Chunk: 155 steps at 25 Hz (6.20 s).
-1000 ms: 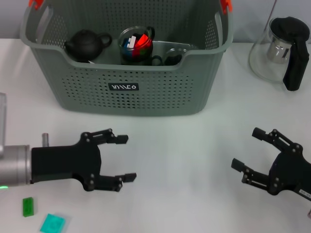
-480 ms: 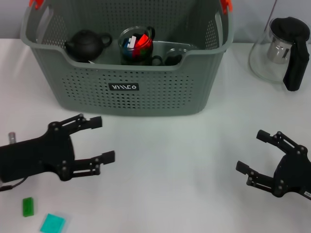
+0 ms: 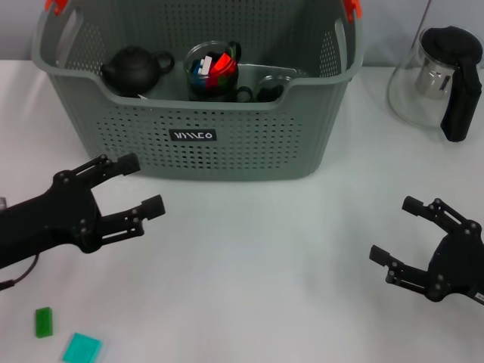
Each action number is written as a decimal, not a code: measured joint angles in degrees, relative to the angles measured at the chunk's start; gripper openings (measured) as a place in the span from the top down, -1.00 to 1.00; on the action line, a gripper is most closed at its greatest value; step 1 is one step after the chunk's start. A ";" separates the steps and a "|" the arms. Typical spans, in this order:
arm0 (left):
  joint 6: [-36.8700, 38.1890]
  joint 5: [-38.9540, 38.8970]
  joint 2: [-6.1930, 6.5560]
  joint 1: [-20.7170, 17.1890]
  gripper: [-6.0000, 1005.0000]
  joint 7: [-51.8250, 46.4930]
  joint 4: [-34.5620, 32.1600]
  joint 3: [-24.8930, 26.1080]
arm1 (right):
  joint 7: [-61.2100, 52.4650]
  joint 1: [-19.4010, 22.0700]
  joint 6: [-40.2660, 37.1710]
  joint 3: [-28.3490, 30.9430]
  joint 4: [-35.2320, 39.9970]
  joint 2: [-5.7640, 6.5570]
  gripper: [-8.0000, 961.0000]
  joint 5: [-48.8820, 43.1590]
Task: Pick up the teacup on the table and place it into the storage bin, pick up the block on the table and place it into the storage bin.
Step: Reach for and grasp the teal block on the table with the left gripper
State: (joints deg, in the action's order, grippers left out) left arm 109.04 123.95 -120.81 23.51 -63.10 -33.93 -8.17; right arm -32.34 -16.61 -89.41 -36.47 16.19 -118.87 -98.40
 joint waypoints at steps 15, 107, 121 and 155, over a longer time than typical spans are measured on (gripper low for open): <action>-2.53 -0.46 -0.92 1.80 -0.72 -10.76 0.14 0.26 | -7.74 -1.54 -1.79 -0.36 1.23 -0.06 -0.97 -0.30; 0.10 27.38 -0.80 -5.72 -0.53 -89.54 -32.29 -8.25 | -15.92 -14.54 4.84 -8.02 8.07 -1.18 -0.96 -10.05; -2.72 27.27 -2.07 -5.28 -0.53 -90.41 -32.25 -7.89 | -15.83 -15.09 4.91 -8.62 8.07 -1.18 -0.96 -10.06; -9.27 28.59 -2.45 2.70 -0.52 -90.05 -24.79 -12.21 | -15.22 -15.66 5.13 -8.86 8.25 -1.24 -0.96 -10.06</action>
State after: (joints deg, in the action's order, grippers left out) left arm 99.78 152.54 -123.26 26.21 -153.15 -58.72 -20.38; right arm -47.55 -32.28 -84.29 -45.33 24.44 -120.11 -108.46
